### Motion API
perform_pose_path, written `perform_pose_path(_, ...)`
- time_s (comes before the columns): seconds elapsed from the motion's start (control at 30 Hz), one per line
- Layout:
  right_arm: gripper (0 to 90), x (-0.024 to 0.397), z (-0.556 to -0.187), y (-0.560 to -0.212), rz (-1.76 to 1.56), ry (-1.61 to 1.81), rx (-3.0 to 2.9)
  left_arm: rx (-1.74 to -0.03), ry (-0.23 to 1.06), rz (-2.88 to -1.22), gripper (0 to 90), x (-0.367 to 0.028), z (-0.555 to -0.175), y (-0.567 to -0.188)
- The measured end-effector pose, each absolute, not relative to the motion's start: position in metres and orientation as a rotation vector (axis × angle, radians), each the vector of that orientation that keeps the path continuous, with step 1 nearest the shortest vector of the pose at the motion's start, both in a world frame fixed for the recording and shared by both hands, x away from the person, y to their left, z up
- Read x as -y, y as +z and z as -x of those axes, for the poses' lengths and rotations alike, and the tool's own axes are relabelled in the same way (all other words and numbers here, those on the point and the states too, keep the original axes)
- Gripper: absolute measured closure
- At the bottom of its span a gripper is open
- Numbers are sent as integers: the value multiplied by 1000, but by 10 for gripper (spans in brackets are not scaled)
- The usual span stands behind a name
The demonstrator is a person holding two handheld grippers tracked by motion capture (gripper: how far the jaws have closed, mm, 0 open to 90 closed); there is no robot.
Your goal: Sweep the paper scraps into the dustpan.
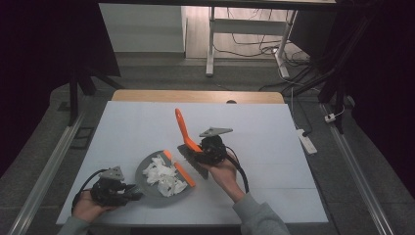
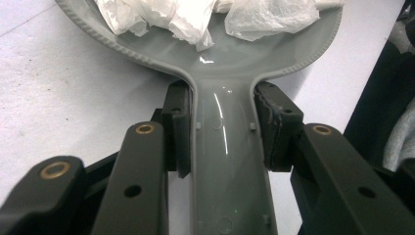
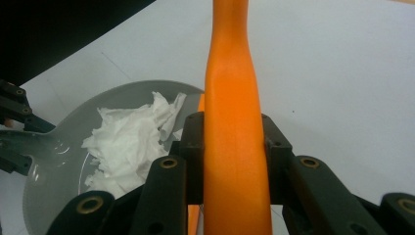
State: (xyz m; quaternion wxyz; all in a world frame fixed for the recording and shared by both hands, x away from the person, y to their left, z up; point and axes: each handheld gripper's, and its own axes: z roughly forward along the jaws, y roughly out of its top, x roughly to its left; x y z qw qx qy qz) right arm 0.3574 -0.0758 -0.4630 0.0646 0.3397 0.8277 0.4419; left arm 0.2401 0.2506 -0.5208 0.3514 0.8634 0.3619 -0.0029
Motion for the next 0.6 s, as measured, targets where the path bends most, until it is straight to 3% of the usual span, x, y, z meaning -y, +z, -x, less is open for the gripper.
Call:
perform_pose_path(0.3, 701, 82, -369, -470, -1072, 1280, -2489, -934, -2, -2267, 617, -248, -240, -521)
perform_pose_path(0.6, 701, 48, -396, -497, -1128, 1197, -2566, -934, -2, -2270, 618, -247, -241, -521)
